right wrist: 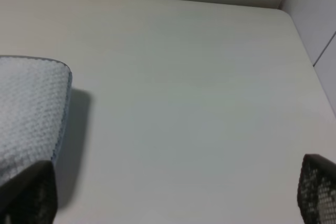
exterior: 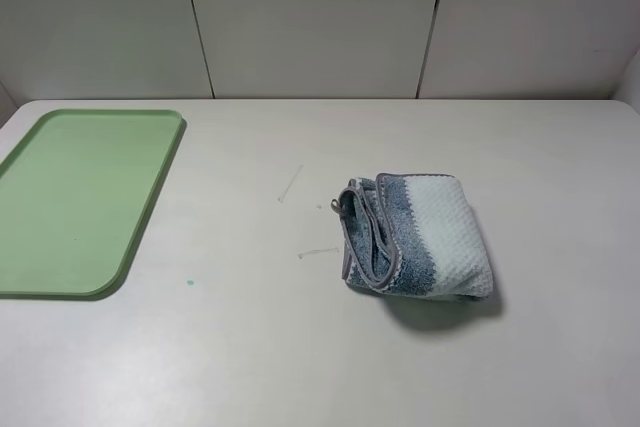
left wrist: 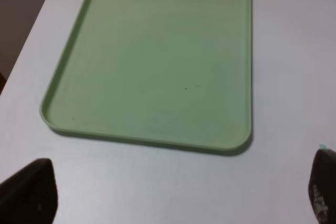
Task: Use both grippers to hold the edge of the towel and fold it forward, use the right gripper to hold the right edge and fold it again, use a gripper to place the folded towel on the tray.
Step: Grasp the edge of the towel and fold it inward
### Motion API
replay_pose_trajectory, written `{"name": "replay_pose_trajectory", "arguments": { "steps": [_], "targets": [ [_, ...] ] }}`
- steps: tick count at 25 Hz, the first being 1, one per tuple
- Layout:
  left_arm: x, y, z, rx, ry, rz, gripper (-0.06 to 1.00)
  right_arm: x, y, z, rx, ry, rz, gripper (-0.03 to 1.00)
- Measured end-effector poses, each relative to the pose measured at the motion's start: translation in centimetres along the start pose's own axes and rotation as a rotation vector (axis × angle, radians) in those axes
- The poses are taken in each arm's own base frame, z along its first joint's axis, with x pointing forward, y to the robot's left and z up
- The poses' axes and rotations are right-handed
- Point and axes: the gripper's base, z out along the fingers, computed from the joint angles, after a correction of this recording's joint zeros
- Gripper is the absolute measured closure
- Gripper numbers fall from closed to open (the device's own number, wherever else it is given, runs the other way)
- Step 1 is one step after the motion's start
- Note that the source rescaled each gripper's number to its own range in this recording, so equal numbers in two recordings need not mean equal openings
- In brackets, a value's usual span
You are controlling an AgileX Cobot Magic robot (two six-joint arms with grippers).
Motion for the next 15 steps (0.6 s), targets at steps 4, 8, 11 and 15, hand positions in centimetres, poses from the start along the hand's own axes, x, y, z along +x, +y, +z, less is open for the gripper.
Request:
{"name": "replay_pose_trajectory", "arguments": {
  "steps": [4, 8, 11, 15],
  "targets": [
    [0.00, 0.00, 0.00, 0.000, 0.000, 0.000, -0.01, 0.00, 0.00, 0.00, 0.000, 0.000, 0.000, -0.03],
    [0.00, 0.00, 0.00, 0.000, 0.000, 0.000, -0.01, 0.00, 0.00, 0.00, 0.000, 0.000, 0.000, -0.03],
    [0.00, 0.00, 0.00, 0.000, 0.000, 0.000, -0.01, 0.00, 0.00, 0.00, 0.000, 0.000, 0.000, -0.03],
    [0.00, -0.01, 0.00, 0.001, 0.000, 0.000, -0.05, 0.00, 0.00, 0.00, 0.000, 0.000, 0.000, -0.03]
  ]
}}
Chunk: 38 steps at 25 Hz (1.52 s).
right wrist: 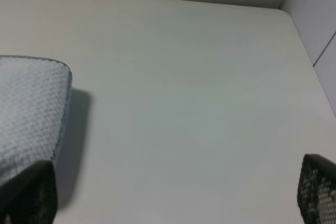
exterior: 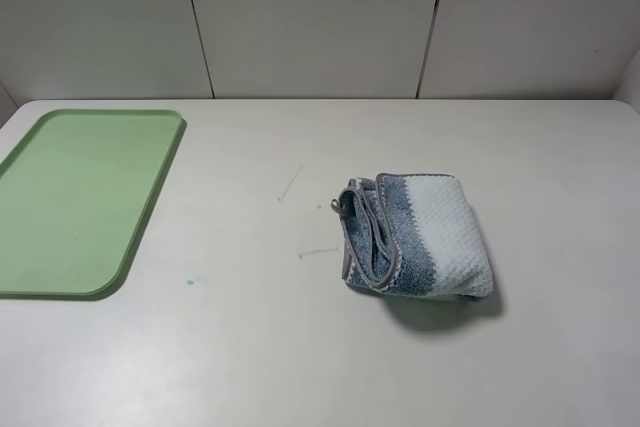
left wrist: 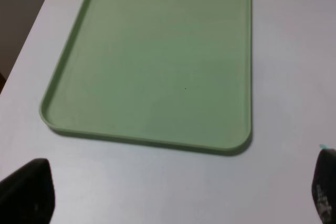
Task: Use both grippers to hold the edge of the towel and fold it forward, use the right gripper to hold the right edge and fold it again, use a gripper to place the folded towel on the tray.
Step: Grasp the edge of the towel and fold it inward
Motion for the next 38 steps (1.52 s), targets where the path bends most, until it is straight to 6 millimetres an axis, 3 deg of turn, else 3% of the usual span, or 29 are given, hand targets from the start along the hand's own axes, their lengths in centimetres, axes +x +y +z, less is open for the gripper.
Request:
{"name": "replay_pose_trajectory", "arguments": {
  "steps": [7, 14, 21, 26, 31, 38],
  "targets": [
    [-0.5, -0.4, -0.2, 0.042, -0.016, -0.017, -0.05, 0.0, 0.0, 0.0, 0.000, 0.001, 0.000, -0.03],
    [-4.8, -1.8, 1.1, 0.153, 0.146, -0.005, -0.05, 0.0, 0.0, 0.0, 0.000, 0.001, 0.000, -0.03],
    [-9.8, -3.7, 5.6, 0.281, 0.310, 0.015, -0.05, 0.0, 0.0, 0.0, 0.000, 0.001, 0.000, -0.03],
    [-11.9, -5.8, 9.4, 0.359, 0.432, 0.064, -0.05, 0.0, 0.0, 0.0, 0.000, 0.000, 0.000, -0.03],
    [-12.4, -9.1, 13.9, 0.422, 0.545, 0.141, -0.05, 0.0, 0.0, 0.0, 0.000, 0.000, 0.000, -0.03],
    [-11.6, -15.3, 18.1, 0.499, 0.613, 0.232, -0.05, 0.0, 0.0, 0.0, 0.000, 0.000, 0.000, -0.03]
  ]
}}
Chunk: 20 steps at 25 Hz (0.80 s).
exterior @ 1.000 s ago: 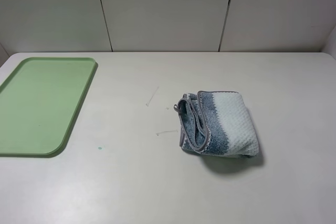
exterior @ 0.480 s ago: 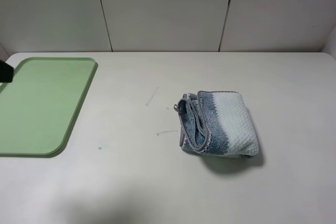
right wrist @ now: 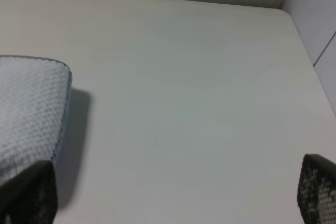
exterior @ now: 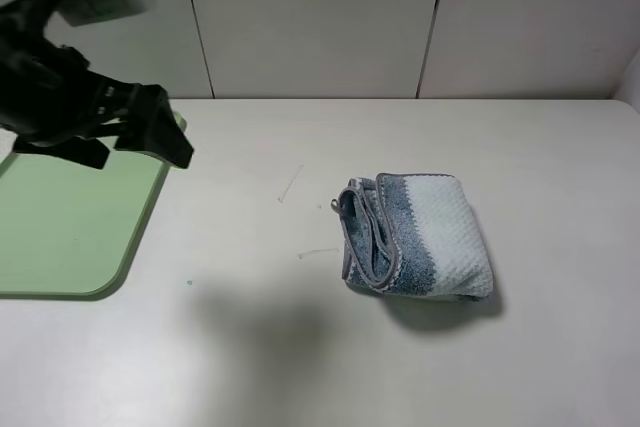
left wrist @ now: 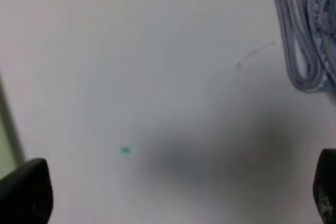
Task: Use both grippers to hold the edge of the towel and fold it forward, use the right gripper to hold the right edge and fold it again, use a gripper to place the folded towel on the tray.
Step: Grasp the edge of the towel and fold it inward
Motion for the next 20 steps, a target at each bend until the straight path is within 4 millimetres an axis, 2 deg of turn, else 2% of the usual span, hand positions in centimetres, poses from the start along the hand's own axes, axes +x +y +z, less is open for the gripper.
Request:
{"name": "replay_pose_trajectory", "arguments": {
  "steps": [6, 20],
  "targets": [
    [-1.6, -3.3, 4.0, 0.036, 0.025, 0.044, -0.05, 0.0, 0.0, 0.0, 0.000, 0.000, 0.000, -0.03],
    [-4.9, -9.6, 11.3, 0.090, 0.054, 0.166, -0.05, 0.0, 0.0, 0.0, 0.000, 0.001, 0.000, -0.03]
  ]
}}
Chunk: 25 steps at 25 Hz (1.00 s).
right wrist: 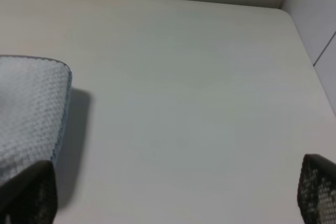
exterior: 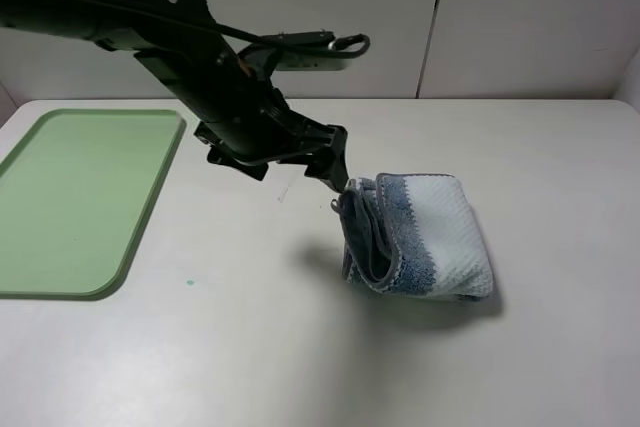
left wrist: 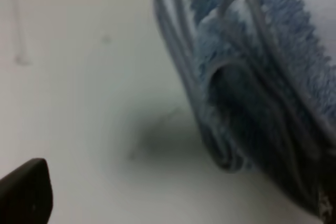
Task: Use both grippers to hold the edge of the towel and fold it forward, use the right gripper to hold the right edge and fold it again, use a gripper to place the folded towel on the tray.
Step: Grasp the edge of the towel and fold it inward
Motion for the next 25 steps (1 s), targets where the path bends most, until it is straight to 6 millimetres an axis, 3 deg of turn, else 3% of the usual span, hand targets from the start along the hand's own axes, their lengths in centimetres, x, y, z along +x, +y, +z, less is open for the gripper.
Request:
{"name": "replay_pose_trajectory", "arguments": {
  "steps": [8, 14, 25],
  "targets": [
    [-1.4, -2.1, 4.4, 0.013, 0.041, 0.018, -0.05, 0.0, 0.0, 0.0, 0.000, 0.000, 0.000, -0.03],
    [-2.4, -2.9, 6.6, 0.020, 0.054, 0.001, -0.05, 0.0, 0.0, 0.0, 0.000, -0.001, 0.000, -0.03],
    [-1.6, -3.8, 11.0, 0.007, 0.127, -0.063, -0.05, 0.0, 0.0, 0.0, 0.000, -0.001, 0.000, -0.03]
  ]
}}
